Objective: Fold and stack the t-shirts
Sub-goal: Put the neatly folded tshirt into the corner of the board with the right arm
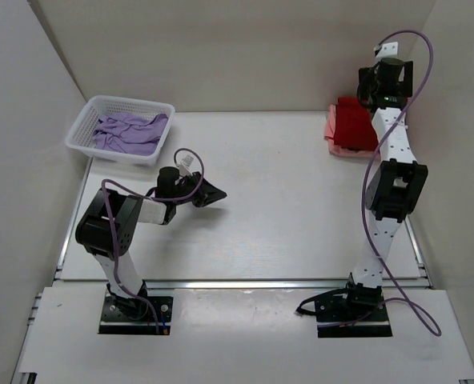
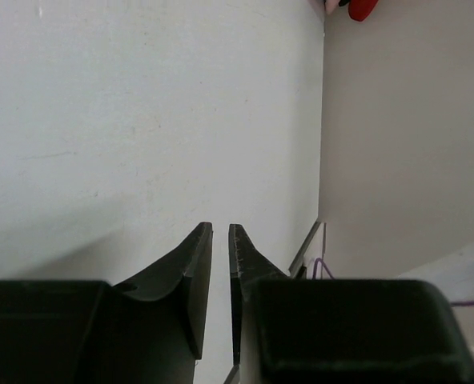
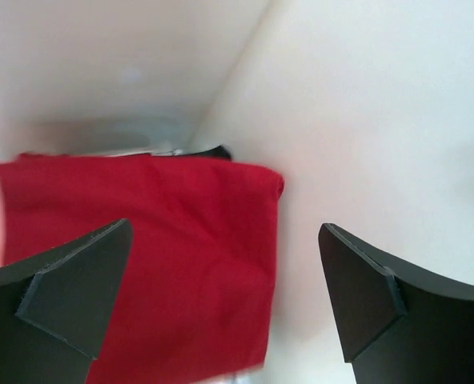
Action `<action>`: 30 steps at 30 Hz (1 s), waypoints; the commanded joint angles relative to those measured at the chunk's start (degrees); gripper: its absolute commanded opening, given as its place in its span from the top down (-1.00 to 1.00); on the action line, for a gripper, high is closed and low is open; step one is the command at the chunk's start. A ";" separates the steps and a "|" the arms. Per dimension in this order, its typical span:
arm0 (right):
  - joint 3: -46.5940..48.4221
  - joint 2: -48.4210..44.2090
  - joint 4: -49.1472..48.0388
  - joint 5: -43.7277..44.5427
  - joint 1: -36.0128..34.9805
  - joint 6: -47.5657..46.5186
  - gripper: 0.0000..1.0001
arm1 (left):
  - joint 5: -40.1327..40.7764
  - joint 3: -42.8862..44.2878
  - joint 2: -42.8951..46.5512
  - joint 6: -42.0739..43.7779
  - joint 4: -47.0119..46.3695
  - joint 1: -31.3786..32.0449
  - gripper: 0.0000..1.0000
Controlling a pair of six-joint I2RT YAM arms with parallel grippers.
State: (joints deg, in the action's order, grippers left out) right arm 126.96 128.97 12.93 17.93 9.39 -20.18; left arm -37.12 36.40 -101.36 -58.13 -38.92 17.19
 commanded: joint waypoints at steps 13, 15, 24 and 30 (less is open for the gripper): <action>-55.59 -48.89 21.58 -6.14 -23.89 27.47 -0.98 | 13.05 18.08 11.62 21.48 49.47 0.04 0.30; -57.25 -50.65 23.27 -7.28 -23.36 28.10 -0.98 | 13.47 18.96 11.71 15.80 45.70 -0.75 -0.95; -57.61 -51.71 22.67 -8.26 -15.90 28.71 -0.98 | 15.32 21.70 14.95 11.65 43.47 0.30 -0.97; -59.81 -51.54 21.96 -8.71 -16.77 28.10 -0.98 | 28.84 19.41 20.50 19.09 54.63 1.79 -0.97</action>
State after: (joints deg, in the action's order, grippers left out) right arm 67.77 79.09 35.70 9.43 -6.59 7.68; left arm -17.39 56.27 -84.95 -43.24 8.62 18.04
